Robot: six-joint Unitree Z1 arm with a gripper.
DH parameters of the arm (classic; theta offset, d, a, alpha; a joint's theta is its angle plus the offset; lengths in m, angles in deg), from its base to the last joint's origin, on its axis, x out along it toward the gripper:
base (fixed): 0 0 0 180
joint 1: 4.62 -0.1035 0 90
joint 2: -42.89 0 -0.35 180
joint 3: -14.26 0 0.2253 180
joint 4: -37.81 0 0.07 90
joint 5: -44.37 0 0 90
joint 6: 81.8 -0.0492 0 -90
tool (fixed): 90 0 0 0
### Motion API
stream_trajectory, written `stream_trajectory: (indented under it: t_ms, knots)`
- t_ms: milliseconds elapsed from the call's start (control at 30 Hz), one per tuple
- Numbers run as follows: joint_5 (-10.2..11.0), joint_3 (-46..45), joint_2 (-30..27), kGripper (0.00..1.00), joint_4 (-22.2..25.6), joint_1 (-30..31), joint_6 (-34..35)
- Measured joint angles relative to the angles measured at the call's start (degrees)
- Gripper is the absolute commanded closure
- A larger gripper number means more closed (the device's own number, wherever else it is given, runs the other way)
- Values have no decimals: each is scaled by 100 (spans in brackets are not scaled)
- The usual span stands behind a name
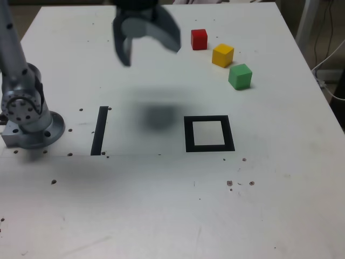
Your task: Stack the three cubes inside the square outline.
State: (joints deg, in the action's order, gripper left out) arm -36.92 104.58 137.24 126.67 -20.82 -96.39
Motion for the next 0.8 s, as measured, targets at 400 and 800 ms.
stream_trajectory:
  t_ms: [400, 800]
  knots:
    - [31, 1637, 1262, 1, 311, -1007, -438]
    - [-30, 3171, 2656, 1, 423, -1948, -892]
